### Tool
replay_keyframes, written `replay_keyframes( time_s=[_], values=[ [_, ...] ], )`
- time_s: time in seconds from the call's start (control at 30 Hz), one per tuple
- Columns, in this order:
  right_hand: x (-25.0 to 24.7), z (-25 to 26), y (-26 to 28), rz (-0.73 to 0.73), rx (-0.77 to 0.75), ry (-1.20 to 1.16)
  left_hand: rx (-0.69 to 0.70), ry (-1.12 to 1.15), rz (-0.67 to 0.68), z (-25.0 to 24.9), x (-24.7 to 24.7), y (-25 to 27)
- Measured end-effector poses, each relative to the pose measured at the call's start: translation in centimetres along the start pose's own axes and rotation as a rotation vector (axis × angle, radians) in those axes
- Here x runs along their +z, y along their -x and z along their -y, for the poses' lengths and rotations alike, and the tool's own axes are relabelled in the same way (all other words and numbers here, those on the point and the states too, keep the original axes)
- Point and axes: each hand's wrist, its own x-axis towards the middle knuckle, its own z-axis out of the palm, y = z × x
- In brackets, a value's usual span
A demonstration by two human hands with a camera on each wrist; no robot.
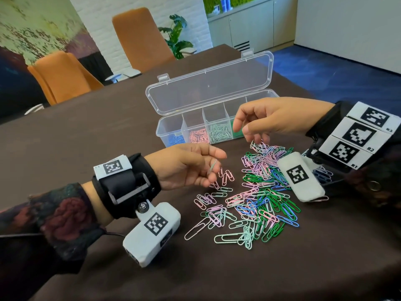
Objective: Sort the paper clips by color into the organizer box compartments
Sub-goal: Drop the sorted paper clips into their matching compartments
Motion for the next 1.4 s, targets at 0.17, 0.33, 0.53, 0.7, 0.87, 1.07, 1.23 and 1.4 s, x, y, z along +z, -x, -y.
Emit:
replay_keyframes(
  time_s=[0.17, 0.33, 0.53, 0.7, 0.87, 1.07, 1.23, 1.4],
  values=[
    [-0.1, 0.0, 0.0, -0.016, -0.008, -0.01, -0.044, -0.311, 0.02, -0.5, 0.2, -0.2],
    [-0.1, 0.0, 0.0, -0.016, -0.015, -0.006, 0.094, -1.473, 0.079, -0.9, 1.5, -0.8],
    [-0.1, 0.1, 0.0, -0.016, -0.024, 0.005, 0.078, -1.619, 0.066, -0.8, 2.3, -1.8],
    [0.2, 0.7, 0.2, 0.022, -0.015, 0.031, 0.074, -1.562, 0.052, -0.2, 1.5, -1.1],
    [1.5, 2.3, 0.7, 0.236, 0.008, 0.22, 0.078, -1.41, -0.028, -0.1, 0.0, -0.1],
    [5.4, 3.6, -0.2, 0.35, -0.006, 0.639, 0.065, -0.963, -0.089, -0.7, -1.2, 1.5],
    [8.0, 3.9, -1.4, 0.424, 0.011, 0.779, 0.046, -0.356, -0.126, 0.4, -3.0, 3.1],
    [8.8, 4.1, -1.5, 0.441, -0.012, 0.855, 0.024, -0.054, -0.093, 1.4, -3.8, 4.2]
  ],
)
